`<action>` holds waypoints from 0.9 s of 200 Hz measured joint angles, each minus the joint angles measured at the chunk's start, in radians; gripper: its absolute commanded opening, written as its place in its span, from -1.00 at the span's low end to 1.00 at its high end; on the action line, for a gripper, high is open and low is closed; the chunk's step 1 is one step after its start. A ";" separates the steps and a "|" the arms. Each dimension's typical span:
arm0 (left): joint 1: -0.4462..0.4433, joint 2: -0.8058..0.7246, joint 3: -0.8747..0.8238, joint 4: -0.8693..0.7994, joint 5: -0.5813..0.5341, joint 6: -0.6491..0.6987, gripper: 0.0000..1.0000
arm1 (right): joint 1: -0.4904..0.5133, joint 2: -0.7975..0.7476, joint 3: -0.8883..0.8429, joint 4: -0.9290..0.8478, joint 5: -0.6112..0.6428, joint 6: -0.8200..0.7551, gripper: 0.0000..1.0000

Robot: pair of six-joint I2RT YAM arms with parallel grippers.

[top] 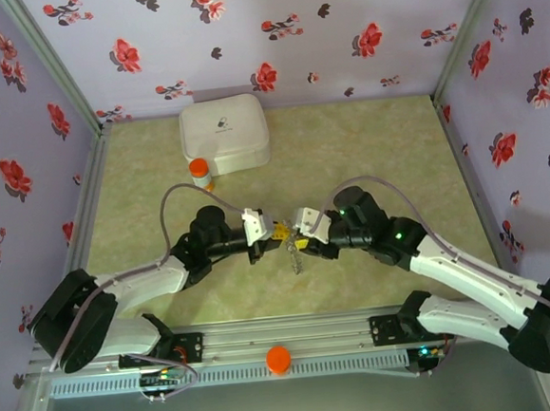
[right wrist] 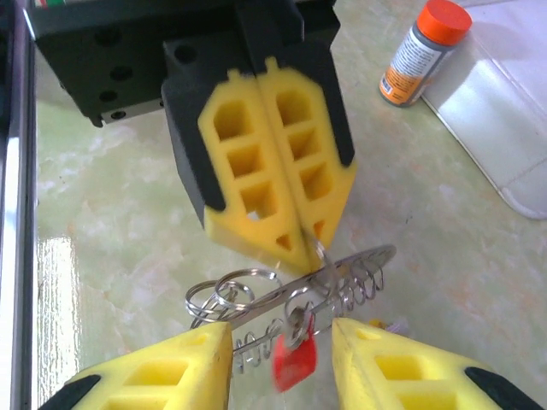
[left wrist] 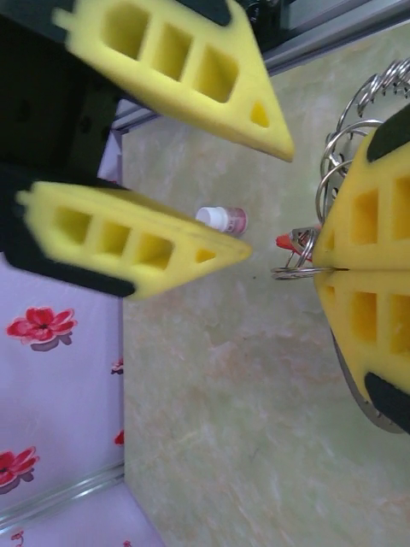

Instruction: Put the keys on the keyring

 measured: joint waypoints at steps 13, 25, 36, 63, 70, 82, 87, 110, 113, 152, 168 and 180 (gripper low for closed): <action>0.000 0.008 0.000 0.027 0.008 -0.013 -1.00 | 0.000 -0.026 -0.032 0.015 0.021 0.018 -0.20; 0.000 0.014 0.000 0.041 0.016 -0.020 -1.00 | 0.000 -0.039 -0.053 0.026 0.045 0.033 -0.21; 0.000 0.019 0.000 0.047 0.022 -0.024 -1.00 | 0.000 -0.040 -0.061 0.031 0.073 0.043 -0.20; 0.000 0.027 0.000 0.056 0.032 -0.040 -1.00 | 0.000 -0.040 -0.064 0.049 0.095 0.059 -0.22; 0.000 0.029 0.000 0.060 0.035 -0.043 -1.00 | 0.000 -0.040 -0.064 0.057 0.089 0.063 -0.22; 0.000 0.032 0.000 0.069 0.036 -0.051 -1.00 | 0.000 -0.040 -0.064 0.073 0.076 0.071 -0.25; 0.000 0.033 0.000 0.074 0.037 -0.055 -1.00 | 0.000 -0.039 -0.064 0.081 0.072 0.074 -0.25; 0.000 0.034 0.000 0.092 0.038 -0.070 -1.00 | 0.000 -0.029 -0.064 0.101 0.056 0.082 -0.31; 0.000 0.034 0.000 0.094 0.038 -0.071 -1.00 | 0.000 -0.026 -0.064 0.102 0.055 0.082 -0.33; 0.000 0.034 0.000 0.102 0.038 -0.073 -1.00 | 0.000 0.018 -0.064 0.099 0.073 0.084 -0.52; 0.000 0.034 0.000 0.102 0.038 -0.073 -1.00 | 0.000 0.018 -0.064 0.100 0.068 0.085 -0.68; 0.000 0.033 0.000 0.102 0.038 -0.073 -1.00 | 0.000 0.018 -0.064 0.100 0.061 0.082 -0.83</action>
